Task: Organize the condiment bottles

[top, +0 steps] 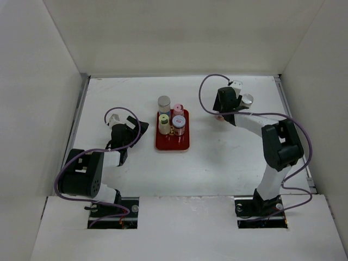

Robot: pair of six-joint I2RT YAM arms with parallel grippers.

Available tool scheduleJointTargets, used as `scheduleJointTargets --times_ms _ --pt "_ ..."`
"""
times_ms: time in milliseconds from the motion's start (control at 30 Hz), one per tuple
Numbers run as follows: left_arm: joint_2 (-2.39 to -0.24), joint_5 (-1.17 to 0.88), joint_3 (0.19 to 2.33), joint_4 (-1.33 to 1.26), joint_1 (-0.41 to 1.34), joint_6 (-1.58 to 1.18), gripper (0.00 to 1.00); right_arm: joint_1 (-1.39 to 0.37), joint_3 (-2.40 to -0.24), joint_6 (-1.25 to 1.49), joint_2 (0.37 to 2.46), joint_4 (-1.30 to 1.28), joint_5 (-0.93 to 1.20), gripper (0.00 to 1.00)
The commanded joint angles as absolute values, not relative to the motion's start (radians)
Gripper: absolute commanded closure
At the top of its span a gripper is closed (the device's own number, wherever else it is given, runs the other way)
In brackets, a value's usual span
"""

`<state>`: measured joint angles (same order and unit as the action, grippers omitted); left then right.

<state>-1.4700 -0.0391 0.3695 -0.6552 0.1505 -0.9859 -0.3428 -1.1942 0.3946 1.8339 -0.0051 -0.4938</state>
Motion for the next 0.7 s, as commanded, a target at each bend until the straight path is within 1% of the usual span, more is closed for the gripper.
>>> scheduleJointTargets --times_ms 0,200,333,500,667 --pt "-1.470 -0.054 0.368 -0.703 0.142 -0.996 0.00 -0.386 -1.131 0.433 1.700 0.080 -0.483 0.51" --pt "-1.468 -0.055 0.367 -0.703 0.142 -0.996 0.00 -0.525 -0.973 0.433 1.459 0.083 -0.485 0.52" --pt "-1.466 -0.055 0.365 -0.703 0.142 -0.996 0.00 -0.666 -0.914 0.439 1.373 0.055 -0.465 0.52" --pt "-1.468 -0.055 0.364 -0.710 0.142 -0.997 0.00 -0.858 -0.937 0.433 1.396 0.100 -0.456 0.51" --pt "-1.463 -0.054 0.360 -0.710 0.140 -0.997 0.00 -0.907 -0.988 0.417 1.486 0.176 -0.451 0.51"
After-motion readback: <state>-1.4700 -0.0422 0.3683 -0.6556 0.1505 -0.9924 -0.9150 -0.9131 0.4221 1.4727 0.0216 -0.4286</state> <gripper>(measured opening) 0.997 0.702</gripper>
